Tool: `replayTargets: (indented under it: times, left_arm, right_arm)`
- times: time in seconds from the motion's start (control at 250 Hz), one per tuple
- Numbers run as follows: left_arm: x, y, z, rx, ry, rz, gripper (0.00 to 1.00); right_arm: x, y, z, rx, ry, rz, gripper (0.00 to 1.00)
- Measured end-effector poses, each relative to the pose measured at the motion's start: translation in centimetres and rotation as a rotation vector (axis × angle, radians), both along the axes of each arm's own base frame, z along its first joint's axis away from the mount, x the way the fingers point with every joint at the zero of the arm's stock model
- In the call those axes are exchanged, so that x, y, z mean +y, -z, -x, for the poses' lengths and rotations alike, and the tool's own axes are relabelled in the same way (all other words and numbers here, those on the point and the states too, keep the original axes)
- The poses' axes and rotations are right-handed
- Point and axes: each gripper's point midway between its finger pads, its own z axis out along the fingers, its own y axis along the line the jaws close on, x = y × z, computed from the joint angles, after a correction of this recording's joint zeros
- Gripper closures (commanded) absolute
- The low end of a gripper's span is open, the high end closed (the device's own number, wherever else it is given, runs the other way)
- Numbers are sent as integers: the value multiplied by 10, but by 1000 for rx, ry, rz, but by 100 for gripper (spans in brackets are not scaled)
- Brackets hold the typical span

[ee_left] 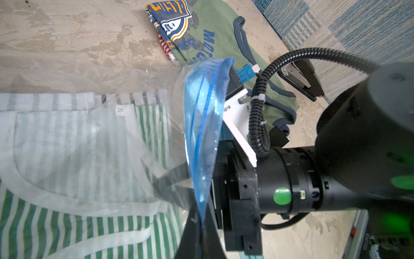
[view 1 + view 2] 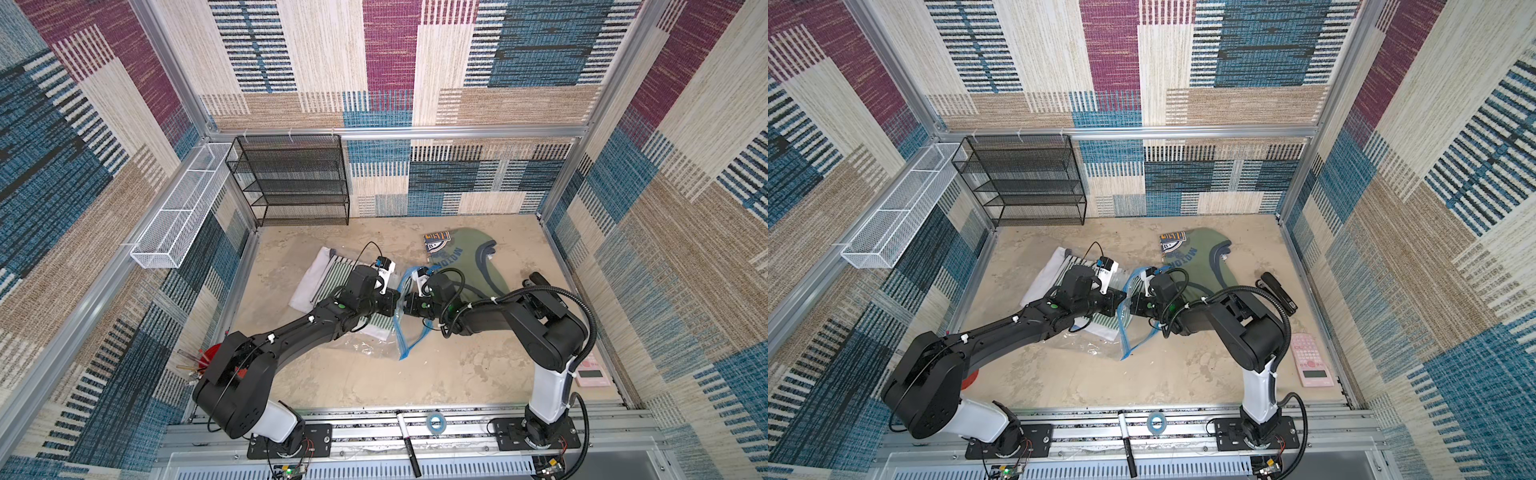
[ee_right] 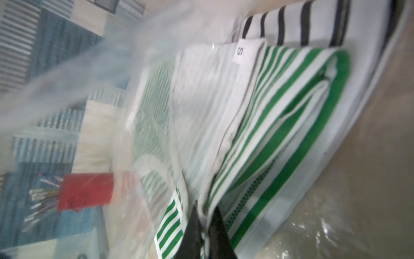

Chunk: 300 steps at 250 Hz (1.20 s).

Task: Take the tank top out of the vacuum bag
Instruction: Take out the tank top from the vacuum bag.

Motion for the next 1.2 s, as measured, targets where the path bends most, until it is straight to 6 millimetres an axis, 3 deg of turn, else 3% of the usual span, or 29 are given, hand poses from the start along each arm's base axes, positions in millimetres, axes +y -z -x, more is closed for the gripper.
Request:
replayTargets:
  times: [0.208, 0.312, 0.428, 0.62, 0.836, 1.2]
  left_arm:
    - [2, -10, -3, -27, -14, 30, 100]
    - [6, -15, -6, -39, -37, 33, 100]
    - [8, -18, -6, -45, -42, 36, 100]
    - [11, -17, -5, -42, -47, 31, 100]
    - [11, -17, -4, -42, -47, 31, 100]
    - [11, -10, -4, -25, -49, 17, 100]
  right_arm:
    - [2, -34, -2, -98, -9, -14, 100]
    - [3, -40, -2, -113, -13, -20, 100]
    - [2, -33, -1, -105, -14, -12, 100]
    - [-1, -2, 3, -37, -11, 30, 74]
    - [-3, 17, 5, 12, -4, 58, 70]
    - [-7, 20, 1, 22, 24, 88, 66]
